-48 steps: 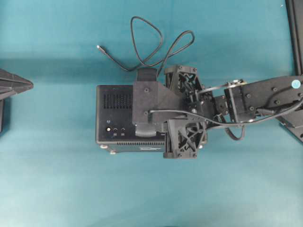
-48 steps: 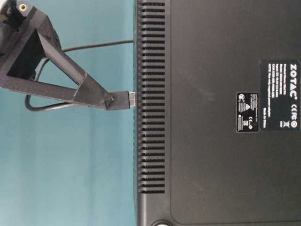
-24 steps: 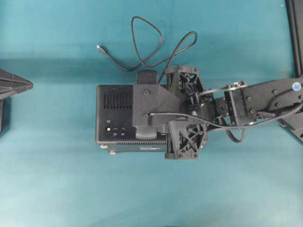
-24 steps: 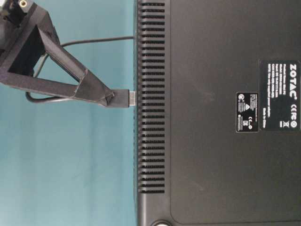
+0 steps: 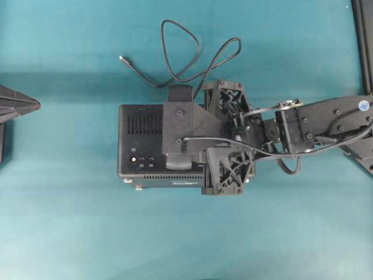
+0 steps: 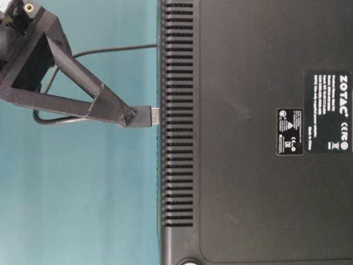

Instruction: Insert the USB into the PC box with both arms.

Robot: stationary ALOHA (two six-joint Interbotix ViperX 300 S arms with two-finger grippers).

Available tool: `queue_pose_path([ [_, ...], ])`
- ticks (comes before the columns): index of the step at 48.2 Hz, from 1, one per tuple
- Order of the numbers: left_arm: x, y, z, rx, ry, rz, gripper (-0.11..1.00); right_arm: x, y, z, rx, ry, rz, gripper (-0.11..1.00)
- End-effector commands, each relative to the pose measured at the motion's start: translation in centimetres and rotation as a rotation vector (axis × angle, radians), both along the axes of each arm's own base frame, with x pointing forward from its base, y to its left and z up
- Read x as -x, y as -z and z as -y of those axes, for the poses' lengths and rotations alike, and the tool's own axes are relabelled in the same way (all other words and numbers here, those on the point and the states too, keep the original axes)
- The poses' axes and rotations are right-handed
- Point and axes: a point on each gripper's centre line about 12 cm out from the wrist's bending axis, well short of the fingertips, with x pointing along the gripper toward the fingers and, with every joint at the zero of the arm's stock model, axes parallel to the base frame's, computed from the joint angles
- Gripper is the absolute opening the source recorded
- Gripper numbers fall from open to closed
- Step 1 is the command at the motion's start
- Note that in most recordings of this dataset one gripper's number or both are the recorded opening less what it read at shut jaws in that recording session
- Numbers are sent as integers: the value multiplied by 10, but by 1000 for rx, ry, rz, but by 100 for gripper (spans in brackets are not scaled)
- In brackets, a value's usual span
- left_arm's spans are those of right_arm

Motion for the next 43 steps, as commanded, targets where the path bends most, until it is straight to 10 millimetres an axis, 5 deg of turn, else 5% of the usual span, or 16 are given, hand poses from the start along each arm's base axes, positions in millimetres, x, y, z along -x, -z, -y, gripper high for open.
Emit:
queue_pose_path([
  [1,-1,-5,0,-1,2,12,0,1,2,-10,-21,-17,-9,9],
  [43,-1,-5,1,1,4,12,0,-2,-9,-3,-25,1,20,17],
])
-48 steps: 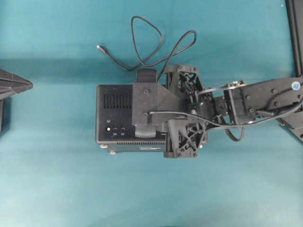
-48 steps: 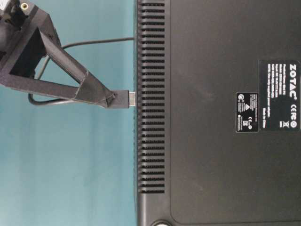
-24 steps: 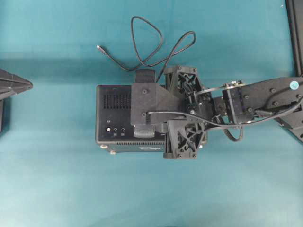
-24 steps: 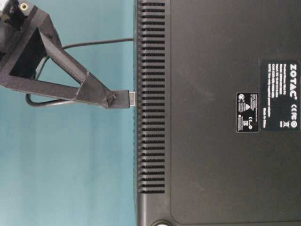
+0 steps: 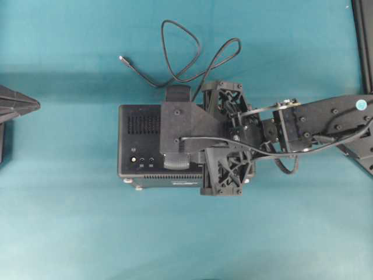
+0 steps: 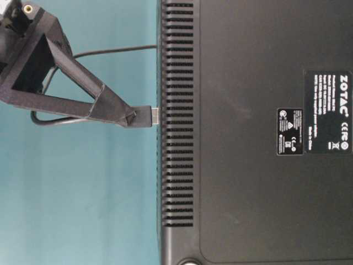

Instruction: Insert the USB into the PC box with both arms.

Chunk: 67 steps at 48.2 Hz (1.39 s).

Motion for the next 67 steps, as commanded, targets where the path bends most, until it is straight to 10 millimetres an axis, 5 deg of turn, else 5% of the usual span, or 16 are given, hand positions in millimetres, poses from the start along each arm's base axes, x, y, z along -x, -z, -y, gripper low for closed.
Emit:
queue_pose_path([
  [1,-1,-4,0,1,0,9,0,0,-8,-2,-11,1,20,18],
  [20,-1,-5,0,1,1,14,0,-4,-28,0,1,2,70,43],
  [54,-1,-5,0,2,2,14,0,-2,-37,5,35,4,105,40],
  [67,-1,-7,0,2,1,17,0,-3,-36,3,31,-3,116,18],
])
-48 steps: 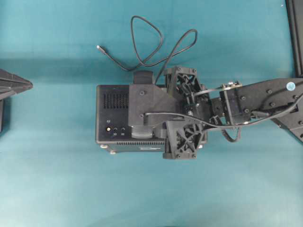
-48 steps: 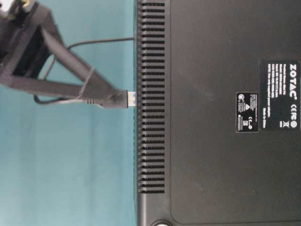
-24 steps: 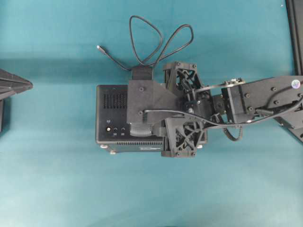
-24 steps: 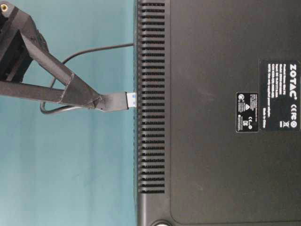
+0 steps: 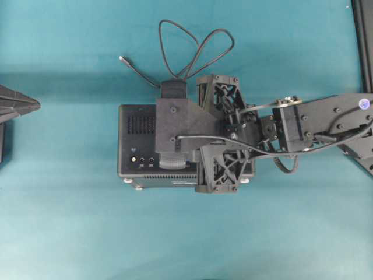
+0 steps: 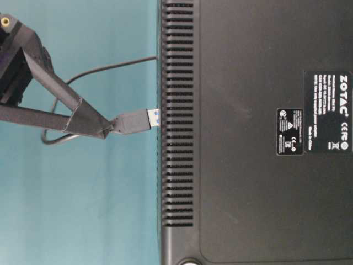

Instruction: Insert the USB into the PC box with both arms.

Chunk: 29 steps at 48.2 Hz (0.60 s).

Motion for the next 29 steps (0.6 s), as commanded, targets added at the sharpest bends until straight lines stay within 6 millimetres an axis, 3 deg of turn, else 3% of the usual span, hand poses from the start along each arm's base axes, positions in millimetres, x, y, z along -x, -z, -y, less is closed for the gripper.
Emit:
queue_pose_path([
  [1,-1,-8,0,0,2,20,0,6,-17,-1,-10,0,46,17],
  [10,-1,-8,0,0,2,20,0,9,-16,-2,-4,1,19,9],
  [29,-1,-8,0,0,2,20,0,11,-11,-2,-1,8,-14,9],
])
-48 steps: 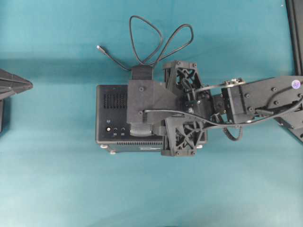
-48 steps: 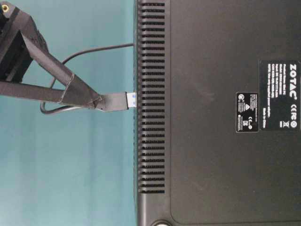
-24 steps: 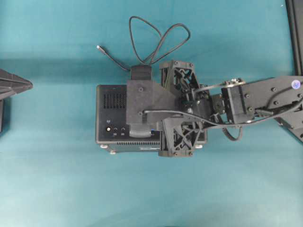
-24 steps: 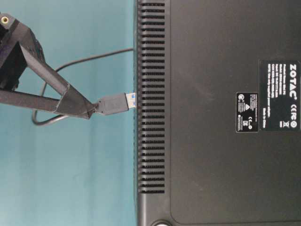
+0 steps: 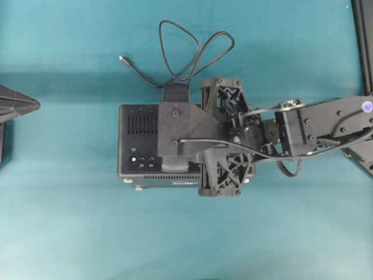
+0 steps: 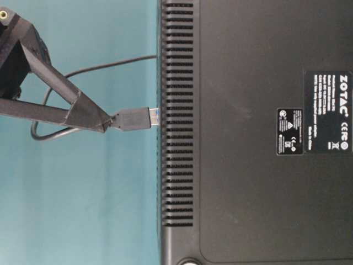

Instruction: Insert the USB into the PC box with both arms.

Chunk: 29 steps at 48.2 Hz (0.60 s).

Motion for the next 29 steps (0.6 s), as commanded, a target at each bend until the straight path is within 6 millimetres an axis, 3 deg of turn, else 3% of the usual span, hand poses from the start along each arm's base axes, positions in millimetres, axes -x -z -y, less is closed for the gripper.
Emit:
queue_pose_path([
  [1,-1,-6,0,-1,0,15,0,5,-13,1,-11,6,29,9],
  [29,-1,-6,0,-1,0,15,0,4,4,8,-88,59,22,9],
])
